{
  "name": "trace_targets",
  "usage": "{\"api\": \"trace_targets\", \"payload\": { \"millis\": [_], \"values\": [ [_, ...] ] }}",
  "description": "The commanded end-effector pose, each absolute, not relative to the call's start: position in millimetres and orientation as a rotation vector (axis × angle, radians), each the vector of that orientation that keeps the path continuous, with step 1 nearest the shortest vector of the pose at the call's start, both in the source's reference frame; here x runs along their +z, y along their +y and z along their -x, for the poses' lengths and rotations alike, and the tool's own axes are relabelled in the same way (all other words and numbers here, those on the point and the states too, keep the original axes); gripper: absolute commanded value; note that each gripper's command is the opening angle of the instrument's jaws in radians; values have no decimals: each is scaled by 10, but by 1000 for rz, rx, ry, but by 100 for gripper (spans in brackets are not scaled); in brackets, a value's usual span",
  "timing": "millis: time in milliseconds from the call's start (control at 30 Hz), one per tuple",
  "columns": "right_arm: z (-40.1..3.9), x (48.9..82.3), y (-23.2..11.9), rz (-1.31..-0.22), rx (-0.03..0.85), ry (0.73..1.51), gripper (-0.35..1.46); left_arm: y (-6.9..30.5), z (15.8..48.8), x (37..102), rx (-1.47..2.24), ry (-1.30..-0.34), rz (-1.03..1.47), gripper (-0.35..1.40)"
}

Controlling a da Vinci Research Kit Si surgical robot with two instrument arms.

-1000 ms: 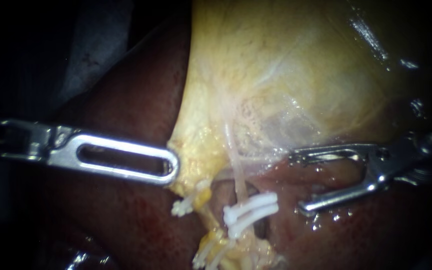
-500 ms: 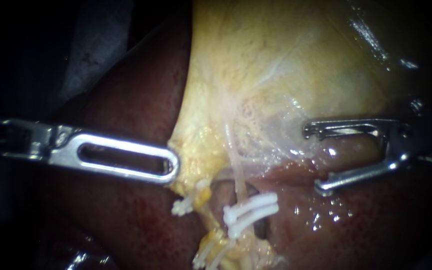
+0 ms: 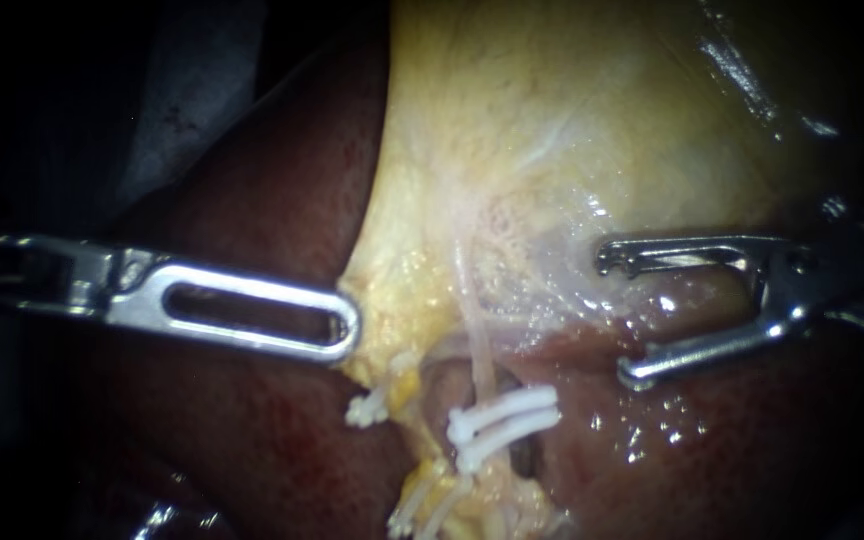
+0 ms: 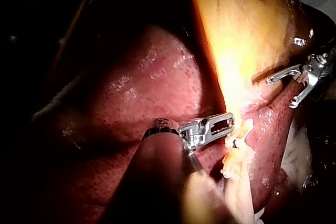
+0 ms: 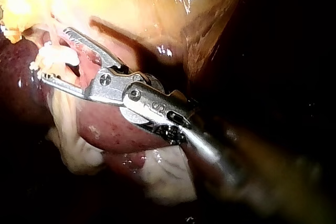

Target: Going back second clip right tube

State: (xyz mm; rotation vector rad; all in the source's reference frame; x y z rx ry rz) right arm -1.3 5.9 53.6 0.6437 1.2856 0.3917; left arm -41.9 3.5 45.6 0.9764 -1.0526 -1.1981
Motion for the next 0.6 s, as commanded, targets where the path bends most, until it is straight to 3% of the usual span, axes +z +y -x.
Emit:
{"api": "trace_targets", "payload": {
  "millis": [33,600],
  "values": [
    [11,536,59,-643,393,1287,60,34,421,458,-1195,-1052,-975,-35],
    [6,537,57,-637,396,1287,60,13,468,495,-1151,-1038,-976,-35]
  ]
}}
